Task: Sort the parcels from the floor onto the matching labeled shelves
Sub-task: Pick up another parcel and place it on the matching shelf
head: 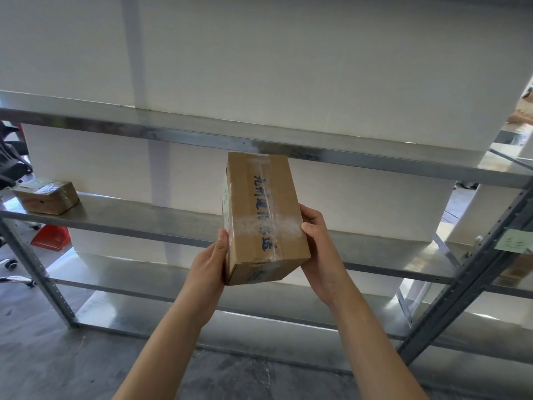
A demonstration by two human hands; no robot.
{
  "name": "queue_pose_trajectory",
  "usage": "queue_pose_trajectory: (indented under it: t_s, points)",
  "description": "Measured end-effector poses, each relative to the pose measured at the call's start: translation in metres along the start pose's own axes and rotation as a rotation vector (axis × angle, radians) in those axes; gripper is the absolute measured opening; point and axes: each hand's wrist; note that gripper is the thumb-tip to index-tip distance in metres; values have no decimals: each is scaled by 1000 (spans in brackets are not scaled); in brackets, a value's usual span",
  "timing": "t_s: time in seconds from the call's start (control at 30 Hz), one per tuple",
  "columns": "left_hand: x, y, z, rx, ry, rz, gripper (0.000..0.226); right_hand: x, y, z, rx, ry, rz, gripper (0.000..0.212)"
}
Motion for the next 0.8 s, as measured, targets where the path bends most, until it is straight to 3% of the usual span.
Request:
queue_pose_trajectory:
  t_s: [0.13, 0.27, 0.4, 0.6, 0.8]
  points:
    - [1, -1, -2, 86, -19, 75, 70, -5, 1, -2, -1, 28, 74, 36]
    - [5, -7, 0, 158, -62, 102, 58, -7, -1, -3, -30, 48, 228, 61]
    - [3, -8, -1, 226, -103, 14, 93, -5, 2, -3, -28, 49, 336, 78]
    - [7, -6, -2, 230, -128, -114, 107, 5, -4, 2, -13, 17, 378, 89]
    - [11, -4, 2, 213, -160, -36, 72, 13, 5, 2, -2, -14, 322, 89]
Point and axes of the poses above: each hand's wrist, its own z-axis away from the middle knuckle, its own y-axis out of the back of the hand, x = y × z, and after that the axes turned 1 degree about z, right-handed
